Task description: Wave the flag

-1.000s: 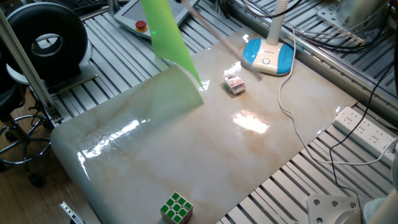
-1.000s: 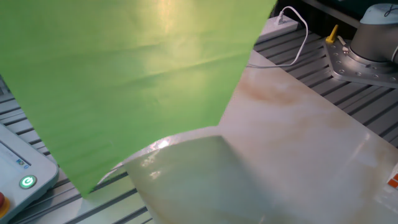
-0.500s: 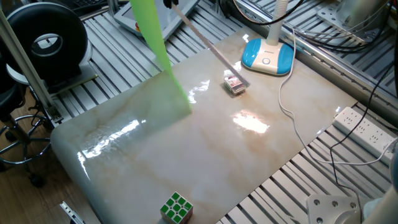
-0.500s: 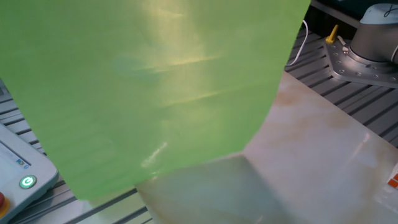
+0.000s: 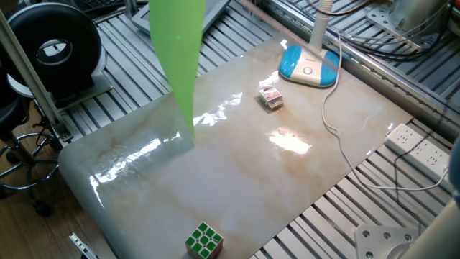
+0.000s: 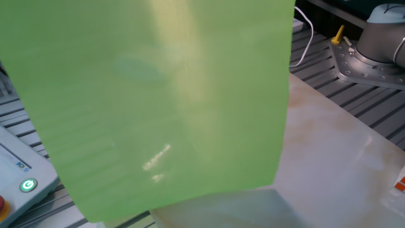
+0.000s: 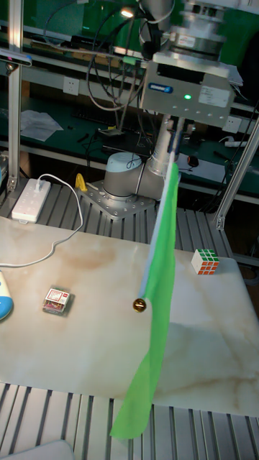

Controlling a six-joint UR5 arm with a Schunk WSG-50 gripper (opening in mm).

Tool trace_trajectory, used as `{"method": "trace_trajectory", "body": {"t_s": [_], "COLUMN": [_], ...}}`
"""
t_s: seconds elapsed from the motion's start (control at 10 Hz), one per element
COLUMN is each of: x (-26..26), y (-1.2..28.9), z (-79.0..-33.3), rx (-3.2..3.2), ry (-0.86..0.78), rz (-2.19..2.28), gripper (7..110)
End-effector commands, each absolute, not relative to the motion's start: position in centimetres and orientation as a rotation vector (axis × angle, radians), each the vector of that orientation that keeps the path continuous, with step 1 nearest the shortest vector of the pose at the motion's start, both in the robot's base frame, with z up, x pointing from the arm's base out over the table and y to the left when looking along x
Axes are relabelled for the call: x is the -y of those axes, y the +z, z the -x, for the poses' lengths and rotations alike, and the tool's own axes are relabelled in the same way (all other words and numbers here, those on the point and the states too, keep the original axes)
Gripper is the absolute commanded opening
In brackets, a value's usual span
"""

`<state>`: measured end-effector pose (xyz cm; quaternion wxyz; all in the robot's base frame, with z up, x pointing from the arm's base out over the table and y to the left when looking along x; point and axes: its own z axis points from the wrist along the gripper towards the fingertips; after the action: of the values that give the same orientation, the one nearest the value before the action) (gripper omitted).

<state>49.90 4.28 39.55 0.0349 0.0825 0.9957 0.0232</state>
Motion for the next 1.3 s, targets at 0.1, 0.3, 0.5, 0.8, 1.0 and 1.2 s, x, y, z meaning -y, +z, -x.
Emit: {"method": "trace_trajectory", "body": {"t_s": [0.1, 0.3, 0.5, 0.8, 1.0, 1.2], "x": [0.3, -0.5, -1.6, -7.8, -11.1, -11.3], "y": [37.3, 37.4, 37.9, 39.8, 40.0, 39.4], "z": [-48.0, -48.1, -48.2, -48.9, -49.5, -49.7], "rx": [-3.032, -3.045, -3.074, -3.113, -3.108, -3.103], "ry": [0.129, 0.145, 0.114, 0.052, 0.047, 0.053], "rz": [-0.169, -0.184, -0.19, -0.315, -0.363, -0.36], "gripper": [7, 7, 7, 7, 7, 7]}}
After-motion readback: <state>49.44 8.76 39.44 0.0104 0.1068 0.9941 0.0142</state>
